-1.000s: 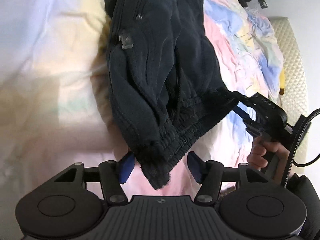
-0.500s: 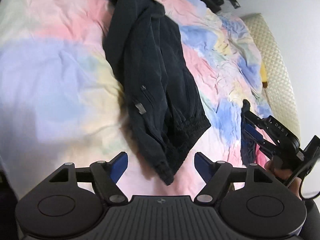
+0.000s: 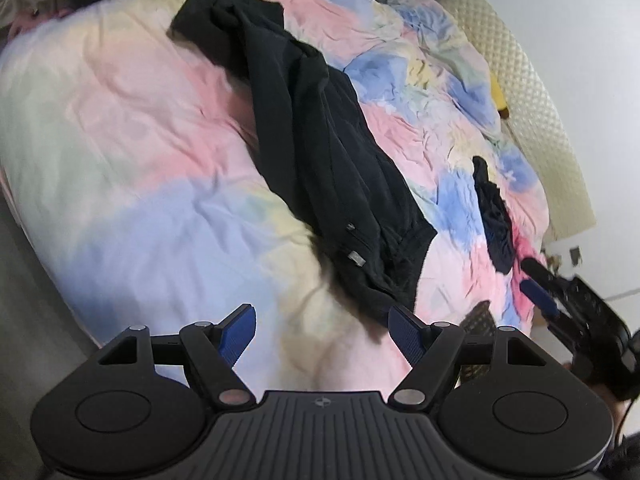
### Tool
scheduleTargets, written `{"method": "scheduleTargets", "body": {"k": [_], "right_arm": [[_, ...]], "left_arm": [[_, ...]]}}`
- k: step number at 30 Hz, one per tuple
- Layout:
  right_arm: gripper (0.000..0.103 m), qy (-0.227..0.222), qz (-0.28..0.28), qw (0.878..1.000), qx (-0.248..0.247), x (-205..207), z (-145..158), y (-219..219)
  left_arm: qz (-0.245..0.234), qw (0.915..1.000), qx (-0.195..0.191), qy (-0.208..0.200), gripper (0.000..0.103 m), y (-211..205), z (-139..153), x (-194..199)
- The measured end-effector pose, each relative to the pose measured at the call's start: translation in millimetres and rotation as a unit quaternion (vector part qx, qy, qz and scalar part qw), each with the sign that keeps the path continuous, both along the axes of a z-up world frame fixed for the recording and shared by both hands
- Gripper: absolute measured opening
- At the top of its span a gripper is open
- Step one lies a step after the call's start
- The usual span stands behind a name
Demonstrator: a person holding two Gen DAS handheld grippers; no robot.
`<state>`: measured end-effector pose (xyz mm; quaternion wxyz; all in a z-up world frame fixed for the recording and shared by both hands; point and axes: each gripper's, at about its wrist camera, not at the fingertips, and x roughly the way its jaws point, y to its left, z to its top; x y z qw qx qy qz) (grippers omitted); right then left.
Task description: Fold clothes
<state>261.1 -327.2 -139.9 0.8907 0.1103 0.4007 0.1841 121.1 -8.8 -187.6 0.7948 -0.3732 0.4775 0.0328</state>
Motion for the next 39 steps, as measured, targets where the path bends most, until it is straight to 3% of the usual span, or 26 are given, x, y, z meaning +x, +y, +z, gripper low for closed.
{"method": "scheduleTargets", "body": {"k": [10,14,17,20,24,28,34,38,39], "right_arm": [[0.051,0.049,-0.084,0.995,0.020,-52.7,-33.0,22.2],[0.051,0.082,-0.145,0.985,0.046,-50.4,-63.9,13.8],[0.051,0.118,-0.202,0.970,0.069,-39.3,-93.1,0.3],[0.056,0.160,-0.292,0.936,0.111,-28.2,-127.3,-20.1],[0.059,0.207,-0.418,0.849,0.248,-28.9,-184.9,-51.0],[0.063,0.232,-0.485,0.795,0.280,-25.9,-227.5,-60.0],[0.061,0.258,-0.505,0.770,0.292,-8.3,-268.8,-49.2],[0.034,0.264,-0.519,0.758,0.294,0.9,-275.1,-43.5],[0.030,0.260,-0.519,0.766,0.277,2.0,-270.2,-42.2]], "left_arm": [[-0.027,0.9995,0.014,-0.001,0.075,61.1,13.3,20.8],[-0.032,0.9994,0.016,0.003,0.075,72.4,9.6,46.3],[-0.024,0.9996,0.015,0.008,0.075,78.0,6.8,69.3],[-0.014,0.9998,0.003,0.013,0.075,86.8,8.1,94.1],[-0.011,0.9993,0.018,0.029,0.075,96.5,8.7,131.1],[-0.009,0.9985,0.035,0.041,0.075,105.7,9.9,159.9],[0.013,0.9971,0.037,0.066,0.075,124.6,2.5,183.3],[0.027,0.9963,0.040,0.071,0.075,135.3,0.5,194.1],[0.032,0.9963,0.038,0.071,0.075,137.3,0.2,196.5]]}}
